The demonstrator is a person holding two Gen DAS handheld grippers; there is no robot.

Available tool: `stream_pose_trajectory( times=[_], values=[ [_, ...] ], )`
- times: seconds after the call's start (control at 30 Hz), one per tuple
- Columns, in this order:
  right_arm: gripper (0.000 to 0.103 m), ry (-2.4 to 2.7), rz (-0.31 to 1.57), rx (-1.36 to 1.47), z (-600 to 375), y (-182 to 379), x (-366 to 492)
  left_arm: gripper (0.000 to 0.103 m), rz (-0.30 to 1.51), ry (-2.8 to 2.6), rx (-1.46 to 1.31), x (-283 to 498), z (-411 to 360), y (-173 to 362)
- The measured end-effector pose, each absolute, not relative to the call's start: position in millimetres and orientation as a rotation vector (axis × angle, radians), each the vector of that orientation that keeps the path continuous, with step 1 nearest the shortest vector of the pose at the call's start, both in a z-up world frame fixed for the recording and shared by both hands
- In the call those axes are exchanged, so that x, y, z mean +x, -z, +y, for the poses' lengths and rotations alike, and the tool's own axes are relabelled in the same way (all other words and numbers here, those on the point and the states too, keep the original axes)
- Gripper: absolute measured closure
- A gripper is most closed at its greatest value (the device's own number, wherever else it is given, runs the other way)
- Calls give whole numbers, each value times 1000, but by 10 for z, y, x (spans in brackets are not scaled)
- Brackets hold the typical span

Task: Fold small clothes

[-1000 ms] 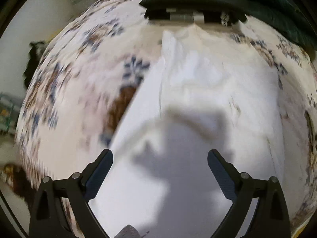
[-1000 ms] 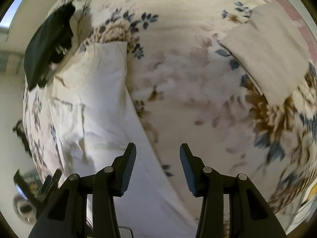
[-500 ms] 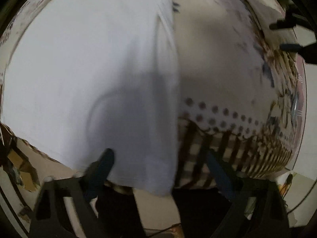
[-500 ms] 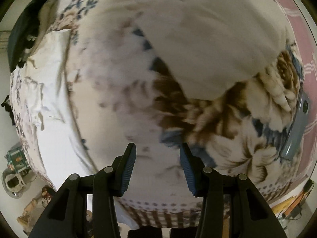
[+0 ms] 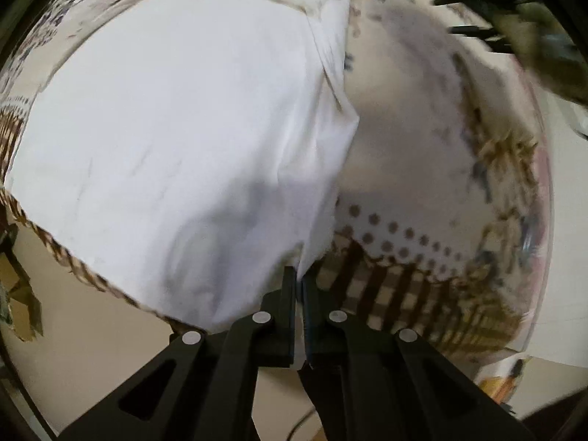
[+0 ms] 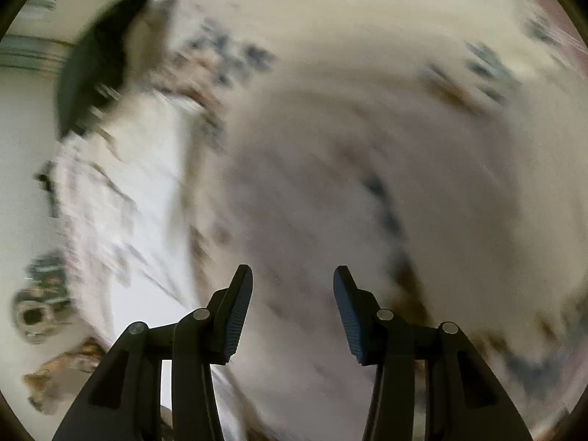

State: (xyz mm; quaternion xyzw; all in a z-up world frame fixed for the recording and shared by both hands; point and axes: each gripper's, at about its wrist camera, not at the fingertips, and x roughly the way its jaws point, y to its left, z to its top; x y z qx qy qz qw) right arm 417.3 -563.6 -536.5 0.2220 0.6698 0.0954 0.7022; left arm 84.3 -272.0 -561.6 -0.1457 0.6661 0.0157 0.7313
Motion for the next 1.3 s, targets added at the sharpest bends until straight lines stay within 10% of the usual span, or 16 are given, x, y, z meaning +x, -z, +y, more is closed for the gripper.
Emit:
stream_pose_trajectory(
  times=[0.37, 0.53, 1.3],
  values=[
    [56, -373, 1501, 719, -4906, 6172, 5302, 102, 1376, -112, -333, 907, -2208, 5033],
    [98, -380, 1495, 698, -4653, 6230, 5360, 102, 1353, -143, -348, 924, -1968, 4977],
    [100, -311, 1421, 176, -1377, 4729, 5729, 102, 1295, -363, -651, 833, 840, 5159]
  ],
)
